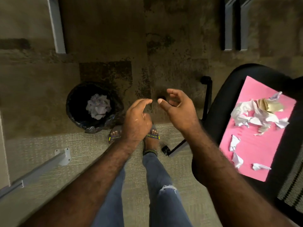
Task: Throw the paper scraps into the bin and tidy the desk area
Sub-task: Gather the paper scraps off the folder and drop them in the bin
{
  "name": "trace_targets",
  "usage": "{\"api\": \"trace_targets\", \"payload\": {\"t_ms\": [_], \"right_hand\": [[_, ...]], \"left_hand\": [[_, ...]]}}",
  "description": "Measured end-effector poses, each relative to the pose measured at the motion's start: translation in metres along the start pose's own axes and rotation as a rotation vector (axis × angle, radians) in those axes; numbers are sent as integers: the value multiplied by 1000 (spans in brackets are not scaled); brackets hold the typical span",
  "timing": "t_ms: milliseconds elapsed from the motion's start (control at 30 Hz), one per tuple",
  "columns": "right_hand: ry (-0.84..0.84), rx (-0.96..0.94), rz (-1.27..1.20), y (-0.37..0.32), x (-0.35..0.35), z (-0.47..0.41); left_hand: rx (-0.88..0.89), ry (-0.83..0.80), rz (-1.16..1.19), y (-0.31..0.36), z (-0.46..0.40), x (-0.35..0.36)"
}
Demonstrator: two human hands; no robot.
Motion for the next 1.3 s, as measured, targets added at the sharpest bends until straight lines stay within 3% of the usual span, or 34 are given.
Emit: {"api": "trace_targets", "payload": {"t_ms": [667,967,1133,1300], "right_hand": [[377,47,-190,73,-179,85],[513,176,-151,111,-241,122],[598,240,-131,136,-265,137],[586,351,98,161,-283,152]], "left_hand": [[254,-310,-62,128,49,144],[487,-441,-174,163,85,187],[532,-520,-326,170,107,208],[575,-574,-485,169,125,229]]}}
Point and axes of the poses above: each hand's wrist, its own z-axis away from the middle knuckle, its own x-axis out of the palm, y = z × x, the point moved 7 cm from there along -z, towards the middle knuckle, and after that the axes turned 7 degrees about -x, right-handed, at the moved point
